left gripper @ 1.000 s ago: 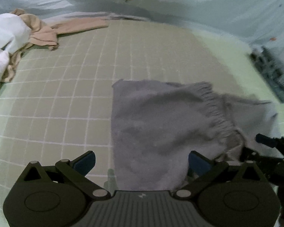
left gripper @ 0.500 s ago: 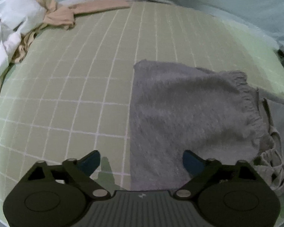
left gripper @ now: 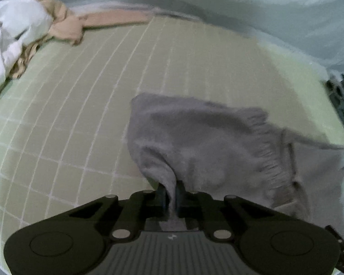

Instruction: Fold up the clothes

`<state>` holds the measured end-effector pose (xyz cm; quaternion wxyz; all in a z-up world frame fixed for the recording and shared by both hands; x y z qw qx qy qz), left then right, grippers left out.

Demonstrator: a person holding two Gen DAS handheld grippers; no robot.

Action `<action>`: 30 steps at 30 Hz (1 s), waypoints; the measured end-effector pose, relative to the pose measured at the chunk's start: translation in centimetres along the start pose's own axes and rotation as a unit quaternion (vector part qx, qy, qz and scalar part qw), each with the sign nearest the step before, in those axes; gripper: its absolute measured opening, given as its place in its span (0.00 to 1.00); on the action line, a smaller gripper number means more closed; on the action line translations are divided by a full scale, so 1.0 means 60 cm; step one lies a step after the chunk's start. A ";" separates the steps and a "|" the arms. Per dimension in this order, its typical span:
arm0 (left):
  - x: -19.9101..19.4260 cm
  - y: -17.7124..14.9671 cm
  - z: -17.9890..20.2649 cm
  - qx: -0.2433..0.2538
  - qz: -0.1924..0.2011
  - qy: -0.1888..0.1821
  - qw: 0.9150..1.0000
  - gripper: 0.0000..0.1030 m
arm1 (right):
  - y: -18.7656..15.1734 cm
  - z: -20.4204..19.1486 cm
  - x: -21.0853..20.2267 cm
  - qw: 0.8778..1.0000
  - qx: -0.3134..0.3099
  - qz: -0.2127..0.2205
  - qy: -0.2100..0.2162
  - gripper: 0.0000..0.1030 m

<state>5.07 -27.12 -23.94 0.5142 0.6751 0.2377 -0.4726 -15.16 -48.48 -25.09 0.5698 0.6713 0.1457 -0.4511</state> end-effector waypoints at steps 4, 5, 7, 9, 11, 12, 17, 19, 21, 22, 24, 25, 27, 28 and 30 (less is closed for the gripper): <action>-0.042 0.020 0.053 0.028 0.027 -0.016 0.999 0.07 | -0.003 0.034 -0.001 1.000 0.016 0.003 -0.005 0.95; -0.056 0.023 0.074 0.038 0.036 -0.024 0.998 0.07 | -0.005 0.042 -0.001 1.000 0.019 0.003 -0.007 0.95; -0.073 0.028 0.118 0.061 0.054 -0.036 0.996 0.07 | -0.012 0.061 -0.004 1.000 0.024 0.003 -0.009 0.95; -0.087 0.025 0.169 0.092 0.067 -0.052 0.992 0.05 | -0.021 0.078 -0.007 1.000 0.025 0.001 -0.012 0.95; -0.095 0.019 0.221 0.120 0.074 -0.067 0.988 0.05 | -0.034 0.098 -0.010 1.000 0.025 -0.003 -0.015 0.95; -0.095 0.010 0.246 0.130 0.073 -0.077 0.986 0.05 | -0.040 0.107 -0.012 0.999 0.026 -0.006 -0.018 0.95; -0.066 -0.040 0.348 0.159 0.041 -0.118 0.979 0.12 | -0.063 0.159 -0.021 0.999 0.031 -0.014 -0.031 0.95; -0.043 -0.061 0.370 0.151 0.015 -0.122 0.981 0.22 | -0.064 0.174 -0.024 0.999 0.039 -0.013 -0.032 0.95; -0.039 -0.066 0.367 0.155 -0.001 -0.123 0.980 0.32 | -0.066 0.189 -0.027 0.998 0.046 -0.012 -0.034 0.95; -0.049 -0.061 0.359 0.150 0.007 -0.134 0.980 0.38 | -0.062 0.191 -0.029 0.998 0.049 -0.007 -0.032 0.95; -0.075 -0.043 0.338 0.131 0.026 -0.144 0.981 0.73 | -0.050 0.189 -0.029 0.998 0.056 0.004 -0.025 0.95; -0.087 -0.030 0.322 0.120 0.040 -0.145 0.981 0.75 | -0.039 0.184 -0.027 0.998 0.059 0.012 -0.018 0.95; -0.110 -0.011 0.289 0.102 0.060 -0.151 0.981 0.75 | -0.017 0.169 -0.022 0.997 0.064 0.030 -0.001 0.95; -0.122 -0.002 0.273 0.093 0.070 -0.154 0.981 0.75 | -0.003 0.156 -0.020 0.997 0.065 0.040 0.012 0.95; -0.133 0.011 0.234 0.073 0.078 -0.139 0.985 0.76 | 0.024 0.128 -0.015 0.995 0.065 0.059 0.037 0.95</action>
Point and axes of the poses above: each gripper's, at about its wrist camera, not at the fingertips, and x roughly the way its jaws point, z to its right, y to its top, the point moved 7 cm from there along x, roughly the way its jaws point, and after that the axes turned 11 degrees about y, right-handed, at the moved point
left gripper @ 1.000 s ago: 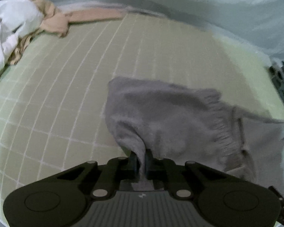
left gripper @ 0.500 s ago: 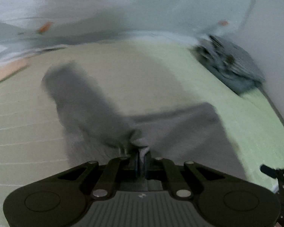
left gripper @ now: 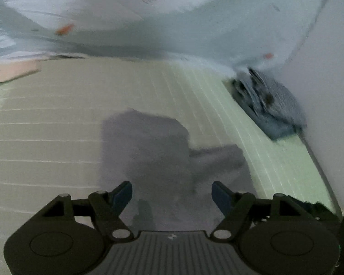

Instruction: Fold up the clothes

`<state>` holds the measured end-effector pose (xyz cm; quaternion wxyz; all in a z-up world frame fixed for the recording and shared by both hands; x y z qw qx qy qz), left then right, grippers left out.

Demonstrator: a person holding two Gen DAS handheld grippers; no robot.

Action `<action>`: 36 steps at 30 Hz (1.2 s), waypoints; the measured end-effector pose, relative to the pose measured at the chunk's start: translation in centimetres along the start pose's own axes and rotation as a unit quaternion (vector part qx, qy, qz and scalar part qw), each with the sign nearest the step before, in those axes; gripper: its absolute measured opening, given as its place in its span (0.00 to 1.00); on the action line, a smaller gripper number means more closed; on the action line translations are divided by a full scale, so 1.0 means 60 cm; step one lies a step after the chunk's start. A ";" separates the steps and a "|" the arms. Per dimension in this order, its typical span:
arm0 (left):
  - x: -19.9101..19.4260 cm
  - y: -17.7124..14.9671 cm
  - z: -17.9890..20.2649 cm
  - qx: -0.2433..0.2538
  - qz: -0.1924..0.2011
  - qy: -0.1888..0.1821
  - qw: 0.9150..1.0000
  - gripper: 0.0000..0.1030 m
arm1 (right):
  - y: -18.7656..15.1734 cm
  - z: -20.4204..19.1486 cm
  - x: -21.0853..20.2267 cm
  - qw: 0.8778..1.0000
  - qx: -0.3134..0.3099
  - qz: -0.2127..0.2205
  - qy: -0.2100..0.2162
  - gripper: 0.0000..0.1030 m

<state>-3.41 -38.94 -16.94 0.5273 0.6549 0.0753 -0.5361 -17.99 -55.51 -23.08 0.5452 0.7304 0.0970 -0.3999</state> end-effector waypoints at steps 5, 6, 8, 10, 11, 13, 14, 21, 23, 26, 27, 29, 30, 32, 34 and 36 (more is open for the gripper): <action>-0.018 -0.008 -0.085 -0.014 -0.006 0.068 0.998 0.76 | 0.033 -0.086 0.041 0.996 0.004 0.010 0.088 0.89; -0.019 -0.014 -0.099 -0.017 -0.012 0.077 0.997 0.76 | 0.036 -0.102 0.049 0.995 -0.003 0.008 0.099 0.85; -0.022 -0.024 -0.122 -0.019 -0.022 0.086 0.996 0.76 | 0.040 -0.132 0.064 0.993 -0.005 0.004 0.120 0.80; -0.021 -0.032 -0.137 -0.017 -0.029 0.091 0.995 0.76 | 0.043 -0.154 0.082 0.990 0.010 -0.003 0.141 0.77; -0.020 -0.035 -0.142 -0.014 -0.033 0.092 0.995 0.76 | 0.039 -0.160 0.092 0.989 0.019 -0.010 0.147 0.76; -0.022 -0.041 -0.154 -0.008 -0.039 0.094 0.995 0.76 | 0.033 -0.167 0.113 0.987 0.040 -0.025 0.150 0.75; -0.020 -0.042 -0.159 -0.005 -0.040 0.094 0.995 0.76 | 0.030 -0.166 0.121 0.987 0.055 -0.030 0.150 0.75; -0.014 -0.037 -0.170 0.002 -0.041 0.085 0.996 0.76 | 0.008 -0.154 0.144 0.977 0.117 -0.045 0.170 0.74; -0.011 -0.033 -0.163 0.007 -0.040 0.080 0.996 0.76 | 0.010 -0.160 0.137 0.973 0.114 -0.042 0.195 0.37; -0.010 -0.029 -0.149 0.019 -0.037 0.077 0.996 0.76 | 0.017 -0.166 0.116 0.971 0.104 -0.025 0.214 0.07; -0.010 -0.028 -0.144 0.023 -0.035 0.076 0.996 0.76 | 0.020 -0.168 0.107 0.971 0.098 -0.018 0.217 0.06; -0.009 -0.027 -0.134 0.029 -0.035 0.073 0.996 0.76 | 0.033 -0.168 0.078 0.973 0.087 0.006 0.213 0.06; -0.008 -0.027 -0.128 0.030 -0.037 0.072 0.996 0.76 | 0.040 -0.166 0.063 0.974 0.081 0.018 0.210 0.06; -0.003 -0.026 -0.114 0.033 -0.038 0.069 0.996 0.76 | 0.056 -0.158 0.029 0.978 0.065 0.038 0.196 0.06; 0.002 -0.028 -0.099 0.036 -0.039 0.064 0.997 0.76 | 0.069 -0.141 -0.002 0.982 0.048 0.052 0.177 0.06; 0.010 -0.031 -0.080 0.042 -0.042 0.057 0.997 0.76 | 0.080 -0.116 -0.029 0.986 0.033 0.062 0.153 0.06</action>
Point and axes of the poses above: each gripper's, at about its wrist camera, not at the fingertips, and x roughly the way its jaws point, z to its right, y to its top, the point moved 7 cm from there along x, roughly the way its jaws point, and after that the axes turned 11 degrees about y, right-handed, at the moved point
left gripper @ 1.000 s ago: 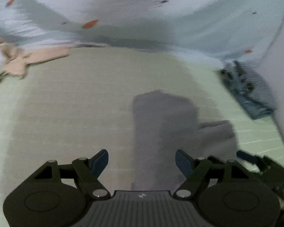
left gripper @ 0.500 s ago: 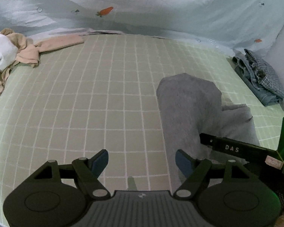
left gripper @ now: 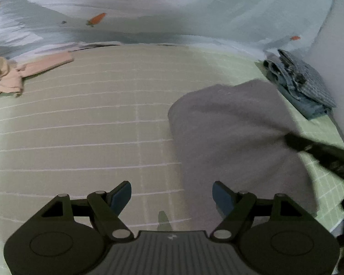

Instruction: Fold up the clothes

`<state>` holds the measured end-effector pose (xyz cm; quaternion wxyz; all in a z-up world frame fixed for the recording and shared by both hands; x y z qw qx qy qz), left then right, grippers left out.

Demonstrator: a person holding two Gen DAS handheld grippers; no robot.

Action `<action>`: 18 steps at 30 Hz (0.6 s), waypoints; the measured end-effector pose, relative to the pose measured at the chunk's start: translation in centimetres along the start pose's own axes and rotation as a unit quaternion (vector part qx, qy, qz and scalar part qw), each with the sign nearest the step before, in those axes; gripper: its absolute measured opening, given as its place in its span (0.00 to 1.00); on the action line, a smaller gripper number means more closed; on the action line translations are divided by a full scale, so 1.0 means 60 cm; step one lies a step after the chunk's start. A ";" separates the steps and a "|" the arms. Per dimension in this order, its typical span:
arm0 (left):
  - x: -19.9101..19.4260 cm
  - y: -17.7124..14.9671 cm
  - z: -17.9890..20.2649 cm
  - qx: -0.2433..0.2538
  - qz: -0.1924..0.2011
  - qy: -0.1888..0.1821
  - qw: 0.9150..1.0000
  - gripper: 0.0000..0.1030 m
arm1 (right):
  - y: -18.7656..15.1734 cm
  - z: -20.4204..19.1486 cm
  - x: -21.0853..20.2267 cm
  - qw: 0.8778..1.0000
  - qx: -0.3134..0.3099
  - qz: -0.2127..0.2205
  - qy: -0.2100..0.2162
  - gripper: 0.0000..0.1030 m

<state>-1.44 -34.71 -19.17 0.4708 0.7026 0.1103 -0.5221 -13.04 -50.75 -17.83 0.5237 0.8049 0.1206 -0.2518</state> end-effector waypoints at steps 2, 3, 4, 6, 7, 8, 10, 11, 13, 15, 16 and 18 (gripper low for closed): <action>0.008 -0.005 0.022 0.008 -0.005 -0.007 1.000 0.76 | 0.016 0.014 -0.031 1.000 -0.018 0.008 -0.023 0.06; 0.012 -0.007 0.033 0.012 -0.008 -0.010 1.000 0.76 | 0.015 0.028 -0.045 0.999 -0.024 0.003 -0.037 0.06; 0.017 -0.011 0.044 0.015 -0.013 -0.014 1.000 0.76 | 0.009 0.044 -0.052 0.998 -0.032 -0.009 -0.050 0.06; 0.026 -0.021 0.064 0.015 -0.028 -0.025 0.999 0.76 | -0.021 0.084 -0.047 0.995 -0.036 -0.053 -0.074 0.07; 0.029 -0.026 0.072 0.014 -0.034 -0.029 0.999 0.76 | -0.041 0.107 -0.038 0.993 -0.026 -0.072 -0.085 0.09; 0.032 -0.031 0.081 0.014 -0.039 -0.032 0.999 0.76 | -0.062 0.130 -0.028 0.991 -0.014 -0.091 -0.096 0.10; 0.038 -0.043 0.095 0.028 -0.044 -0.020 0.998 0.76 | -0.092 0.166 -0.024 0.987 0.020 -0.111 -0.117 0.16; 0.042 -0.046 0.098 0.024 -0.049 -0.018 0.998 0.77 | -0.097 0.172 -0.029 0.986 0.035 -0.107 -0.120 0.23; 0.049 -0.050 0.102 0.017 -0.059 -0.013 0.998 0.77 | -0.096 0.173 -0.038 0.988 0.055 -0.089 -0.115 0.49; 0.056 -0.055 0.105 0.005 -0.069 -0.009 0.998 0.77 | -0.097 0.173 -0.041 0.989 0.071 -0.083 -0.104 0.50; 0.059 -0.054 0.105 -0.001 -0.070 -0.004 0.998 0.78 | -0.099 0.173 -0.040 0.989 0.078 -0.088 -0.095 0.57; 0.063 -0.054 0.105 -0.010 -0.069 0.008 0.998 0.81 | -0.099 0.171 -0.035 0.989 0.069 -0.090 -0.090 0.70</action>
Point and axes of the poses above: each gripper's, at about its wrist camera, not at the fingertips, and x roughly the way its jaws point, z to its right, y to its top, the point moved 7 cm from there along x, roughly the way its jaws point, and after that the axes turned 11 degrees about y, right-handed, at the moved point
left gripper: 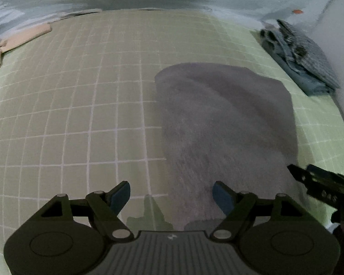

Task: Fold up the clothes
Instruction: 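Grasp the folded grey sweatpants with both grippers and lift them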

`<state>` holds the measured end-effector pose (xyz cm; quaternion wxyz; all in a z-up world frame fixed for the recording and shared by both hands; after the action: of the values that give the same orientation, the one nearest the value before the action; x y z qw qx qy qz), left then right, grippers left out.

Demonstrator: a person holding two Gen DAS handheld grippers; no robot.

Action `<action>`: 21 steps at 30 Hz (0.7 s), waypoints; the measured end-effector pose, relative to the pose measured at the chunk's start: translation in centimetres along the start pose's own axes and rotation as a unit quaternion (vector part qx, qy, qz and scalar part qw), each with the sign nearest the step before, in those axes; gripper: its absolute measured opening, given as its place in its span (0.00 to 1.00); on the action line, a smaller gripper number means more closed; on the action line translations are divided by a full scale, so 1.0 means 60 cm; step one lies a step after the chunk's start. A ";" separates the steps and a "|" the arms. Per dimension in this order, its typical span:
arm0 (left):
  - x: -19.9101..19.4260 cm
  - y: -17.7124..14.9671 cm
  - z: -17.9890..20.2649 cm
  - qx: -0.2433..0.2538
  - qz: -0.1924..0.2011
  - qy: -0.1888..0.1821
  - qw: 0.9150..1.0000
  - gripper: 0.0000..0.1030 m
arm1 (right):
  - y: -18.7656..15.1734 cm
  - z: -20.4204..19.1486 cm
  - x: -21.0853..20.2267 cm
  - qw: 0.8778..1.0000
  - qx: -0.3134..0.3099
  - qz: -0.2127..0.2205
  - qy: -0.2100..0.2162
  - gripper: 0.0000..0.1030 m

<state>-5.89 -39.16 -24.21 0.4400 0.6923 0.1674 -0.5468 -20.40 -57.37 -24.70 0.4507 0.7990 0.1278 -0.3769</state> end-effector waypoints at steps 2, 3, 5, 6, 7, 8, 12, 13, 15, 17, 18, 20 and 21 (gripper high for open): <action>0.004 0.002 0.000 -0.009 0.002 0.011 1.000 0.83 | 0.004 0.006 0.006 1.000 0.001 -0.002 0.008 0.80; 0.007 0.003 0.002 -0.013 0.002 0.014 1.000 0.83 | 0.006 0.010 0.010 1.000 0.005 -0.003 0.014 0.82; 0.014 0.004 0.003 -0.019 -0.001 0.017 1.000 0.83 | 0.004 0.013 0.011 0.999 0.019 -0.007 0.034 0.85; 0.017 0.005 0.003 -0.022 -0.003 0.019 1.000 0.85 | 0.004 0.014 0.013 0.999 0.022 -0.007 0.043 0.87; 0.020 0.007 0.003 -0.022 -0.005 0.018 1.000 0.86 | 0.005 0.014 0.015 0.998 0.025 -0.009 0.053 0.88; 0.023 0.008 0.003 -0.022 -0.007 0.017 1.000 0.86 | 0.007 0.015 0.017 0.998 0.028 -0.012 0.062 0.89; 0.041 0.020 0.007 -0.010 -0.016 0.007 1.000 0.87 | 0.015 0.004 0.037 0.996 0.038 -0.022 0.078 0.89; 0.047 0.025 0.009 -0.005 -0.017 0.004 1.000 0.87 | 0.017 0.002 0.042 0.996 0.038 -0.023 0.078 0.89; 0.056 0.033 0.013 0.004 -0.018 -0.007 1.000 0.88 | 0.022 -0.003 0.052 0.996 0.038 -0.024 0.076 0.90; 0.067 0.041 0.017 0.011 -0.021 -0.021 0.999 0.88 | 0.028 -0.008 0.058 0.996 0.038 -0.022 0.071 0.91; 0.072 0.046 0.019 0.014 -0.023 -0.028 0.999 0.88 | 0.032 -0.011 0.063 0.997 0.039 -0.024 0.068 0.91; 0.082 0.054 0.024 0.020 -0.027 -0.039 0.999 0.88 | 0.039 -0.014 0.070 0.997 0.046 -0.028 0.062 0.92; 0.086 0.058 0.026 0.022 -0.029 -0.046 0.998 0.88 | 0.043 -0.016 0.074 0.997 0.049 -0.030 0.058 0.92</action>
<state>-2.56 -43.60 -27.45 0.4161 0.6710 0.1546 -0.5939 -15.50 -58.62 -26.02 0.3907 0.8367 0.1594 -0.3490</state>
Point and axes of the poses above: each gripper's, at about its wrist camera, not at the fingertips, and x roughly the way its jaws point, z to its right, y to its top, the point moved 7 cm from there along x, roughly the way its jaws point, and after that the axes turned 11 degrees about y, right-handed, at the moved point
